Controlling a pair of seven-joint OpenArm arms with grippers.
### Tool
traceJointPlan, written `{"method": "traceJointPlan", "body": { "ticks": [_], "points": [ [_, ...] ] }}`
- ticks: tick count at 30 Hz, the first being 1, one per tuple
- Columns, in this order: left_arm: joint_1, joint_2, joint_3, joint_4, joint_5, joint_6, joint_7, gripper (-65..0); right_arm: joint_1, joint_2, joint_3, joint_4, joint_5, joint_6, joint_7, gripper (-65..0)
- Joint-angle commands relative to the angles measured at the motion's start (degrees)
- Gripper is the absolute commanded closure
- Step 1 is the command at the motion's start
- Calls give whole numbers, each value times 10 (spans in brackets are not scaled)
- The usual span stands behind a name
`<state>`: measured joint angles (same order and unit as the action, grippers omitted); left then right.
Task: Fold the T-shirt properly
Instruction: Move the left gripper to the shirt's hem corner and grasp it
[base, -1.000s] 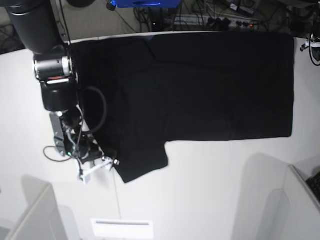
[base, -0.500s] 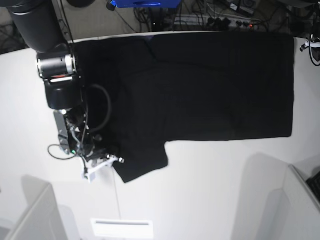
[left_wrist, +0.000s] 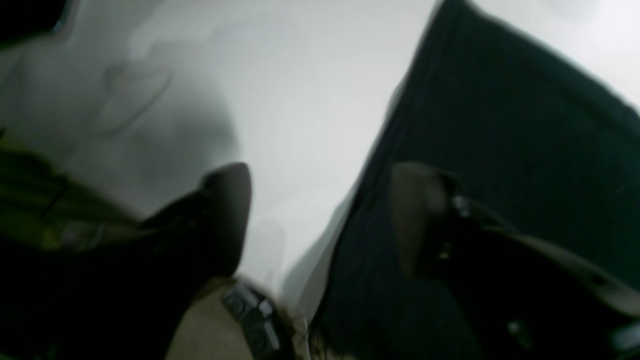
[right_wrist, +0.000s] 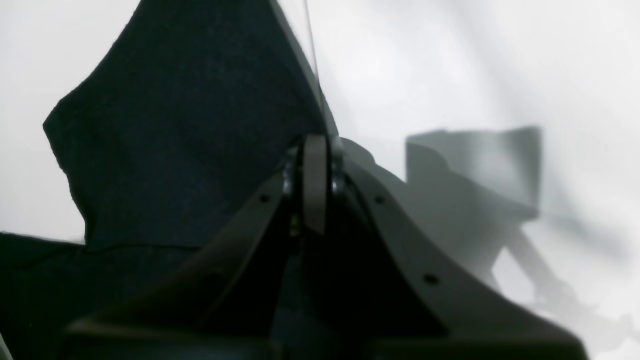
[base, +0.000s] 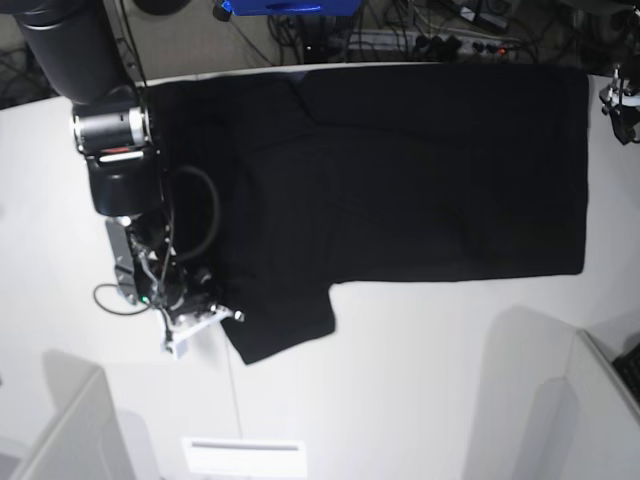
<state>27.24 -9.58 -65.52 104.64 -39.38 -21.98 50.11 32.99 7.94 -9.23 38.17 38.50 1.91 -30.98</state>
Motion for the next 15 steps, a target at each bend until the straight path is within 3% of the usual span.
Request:
{"method": "traceJointPlan", "body": {
  "ticks": [1, 7, 15],
  "points": [
    [-7, -23, 0, 8, 12, -1, -5, -451, 17, 3, 2, 6, 1, -2, 2, 0],
    [-143, -59, 33, -18, 147, -3, 101, -449, 17, 3, 2, 6, 2, -2, 0, 0],
    [-328, -123, 187, -197, 292, -2, 106, -449, 17, 3, 2, 9, 3, -2, -3, 0]
  ]
}}
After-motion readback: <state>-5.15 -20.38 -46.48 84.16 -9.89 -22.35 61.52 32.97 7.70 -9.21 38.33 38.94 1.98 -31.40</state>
